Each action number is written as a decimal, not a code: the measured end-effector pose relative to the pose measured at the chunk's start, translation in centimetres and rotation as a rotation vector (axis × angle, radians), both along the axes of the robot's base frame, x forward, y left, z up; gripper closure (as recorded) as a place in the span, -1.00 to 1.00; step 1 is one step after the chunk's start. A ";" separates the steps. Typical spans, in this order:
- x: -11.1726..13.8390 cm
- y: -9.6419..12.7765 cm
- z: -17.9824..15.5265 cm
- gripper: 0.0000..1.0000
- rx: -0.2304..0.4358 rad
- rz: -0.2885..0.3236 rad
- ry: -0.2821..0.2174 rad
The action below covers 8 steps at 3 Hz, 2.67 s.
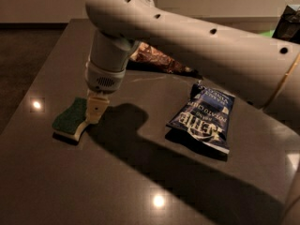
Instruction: Move sponge near brown chip bag
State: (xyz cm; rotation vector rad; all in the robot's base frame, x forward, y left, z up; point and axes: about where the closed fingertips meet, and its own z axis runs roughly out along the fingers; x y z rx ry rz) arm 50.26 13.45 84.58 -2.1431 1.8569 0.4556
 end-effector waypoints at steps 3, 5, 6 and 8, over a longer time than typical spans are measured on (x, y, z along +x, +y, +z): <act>6.9 -10.0 4.4 1.00 0.013 -0.254 -0.076; 12.1 -15.9 6.1 1.00 -0.073 -0.393 -0.212; 14.2 -18.9 5.8 0.52 -0.153 -0.431 -0.265; 15.2 -20.3 5.6 -0.45 -0.202 -0.462 -0.310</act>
Offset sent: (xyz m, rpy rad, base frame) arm 0.0796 -0.1231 0.0556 0.0411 -0.0690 -0.3004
